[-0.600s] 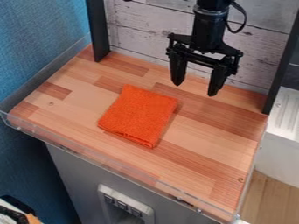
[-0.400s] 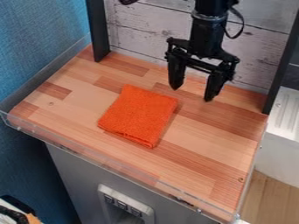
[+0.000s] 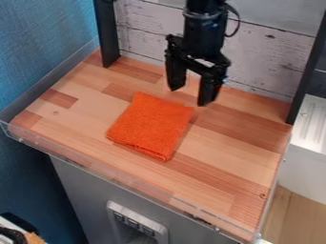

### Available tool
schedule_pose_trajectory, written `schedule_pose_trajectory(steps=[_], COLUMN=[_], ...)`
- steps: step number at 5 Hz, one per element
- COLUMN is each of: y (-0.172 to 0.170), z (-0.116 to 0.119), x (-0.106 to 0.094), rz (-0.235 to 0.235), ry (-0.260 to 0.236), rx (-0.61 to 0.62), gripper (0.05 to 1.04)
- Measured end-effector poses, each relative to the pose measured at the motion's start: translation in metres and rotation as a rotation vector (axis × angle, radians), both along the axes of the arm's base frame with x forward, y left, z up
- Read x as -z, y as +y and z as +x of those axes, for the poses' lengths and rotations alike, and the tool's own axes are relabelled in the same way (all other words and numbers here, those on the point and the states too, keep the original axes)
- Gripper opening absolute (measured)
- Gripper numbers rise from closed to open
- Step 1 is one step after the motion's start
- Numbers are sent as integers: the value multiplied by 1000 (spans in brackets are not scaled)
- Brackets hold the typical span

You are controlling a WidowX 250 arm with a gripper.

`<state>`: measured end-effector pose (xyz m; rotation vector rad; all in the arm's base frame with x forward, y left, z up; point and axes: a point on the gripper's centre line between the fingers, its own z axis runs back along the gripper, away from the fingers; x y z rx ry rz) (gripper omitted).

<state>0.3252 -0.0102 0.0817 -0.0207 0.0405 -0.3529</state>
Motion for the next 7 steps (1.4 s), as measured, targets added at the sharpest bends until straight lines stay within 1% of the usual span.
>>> schedule_pose_trajectory(steps=[1,2,3,4,5,6,7], y=[16,30,44,49,54,54,59], z=[-1,-3,-7,-11,-20,-22,-22], x=[-1,-1,-1,-8,0,7,25], rz=[-10,-9,-10,-4,-11,-12,-18], ry=[-51,-87,-92,-107,-86,-91,-80], rx=[120,235,324,394,441,482,497], gripper=[994,991,993,953,673,370,155])
